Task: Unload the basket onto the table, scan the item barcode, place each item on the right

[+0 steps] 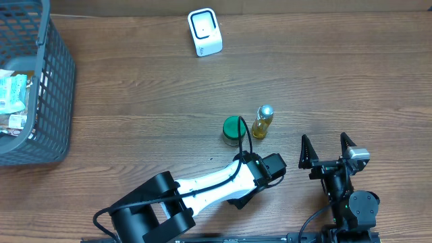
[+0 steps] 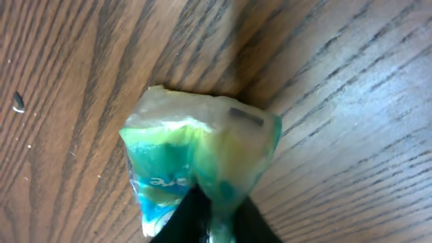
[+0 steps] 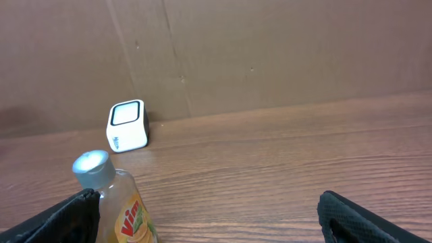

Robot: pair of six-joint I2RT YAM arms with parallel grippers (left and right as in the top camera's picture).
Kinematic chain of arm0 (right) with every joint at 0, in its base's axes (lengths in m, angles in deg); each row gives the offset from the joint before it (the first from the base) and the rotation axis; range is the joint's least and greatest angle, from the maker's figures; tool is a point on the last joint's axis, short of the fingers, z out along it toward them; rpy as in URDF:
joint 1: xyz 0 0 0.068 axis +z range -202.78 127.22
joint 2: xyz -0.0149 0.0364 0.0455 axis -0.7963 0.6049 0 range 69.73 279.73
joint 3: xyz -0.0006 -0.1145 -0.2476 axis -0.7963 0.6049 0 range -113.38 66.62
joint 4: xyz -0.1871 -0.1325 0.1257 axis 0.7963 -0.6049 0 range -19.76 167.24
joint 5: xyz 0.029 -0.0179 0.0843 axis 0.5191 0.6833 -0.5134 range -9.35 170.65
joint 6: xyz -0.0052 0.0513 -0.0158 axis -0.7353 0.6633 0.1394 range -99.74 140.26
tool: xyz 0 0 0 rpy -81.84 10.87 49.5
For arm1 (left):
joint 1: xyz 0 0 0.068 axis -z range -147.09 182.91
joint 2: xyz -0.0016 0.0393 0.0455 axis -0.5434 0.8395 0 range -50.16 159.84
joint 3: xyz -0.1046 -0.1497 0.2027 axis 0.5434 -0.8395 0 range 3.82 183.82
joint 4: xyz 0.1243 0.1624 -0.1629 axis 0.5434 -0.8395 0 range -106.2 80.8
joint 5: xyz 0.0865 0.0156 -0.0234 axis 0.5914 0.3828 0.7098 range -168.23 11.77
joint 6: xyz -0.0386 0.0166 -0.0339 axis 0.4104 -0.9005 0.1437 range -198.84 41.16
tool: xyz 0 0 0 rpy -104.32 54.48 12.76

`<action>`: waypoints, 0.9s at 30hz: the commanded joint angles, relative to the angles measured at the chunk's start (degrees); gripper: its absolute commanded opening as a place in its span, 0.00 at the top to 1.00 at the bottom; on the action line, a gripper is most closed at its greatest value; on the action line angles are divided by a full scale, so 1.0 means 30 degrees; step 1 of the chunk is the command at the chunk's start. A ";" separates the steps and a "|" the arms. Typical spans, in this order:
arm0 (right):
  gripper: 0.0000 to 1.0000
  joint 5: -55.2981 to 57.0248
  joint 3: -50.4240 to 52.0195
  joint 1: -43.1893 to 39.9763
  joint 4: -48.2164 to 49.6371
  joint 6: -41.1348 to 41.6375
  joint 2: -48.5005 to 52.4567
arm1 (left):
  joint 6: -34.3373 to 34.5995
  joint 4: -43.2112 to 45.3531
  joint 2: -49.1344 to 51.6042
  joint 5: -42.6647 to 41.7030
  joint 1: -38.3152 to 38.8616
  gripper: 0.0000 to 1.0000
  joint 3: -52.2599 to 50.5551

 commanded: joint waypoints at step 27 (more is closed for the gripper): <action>0.00 0.0080 0.0204 0.0102 0.0044 0.0066 -0.0175 | -0.3745 0.0867 -0.7825 -1.5096 -1.3100 0.96 -0.0204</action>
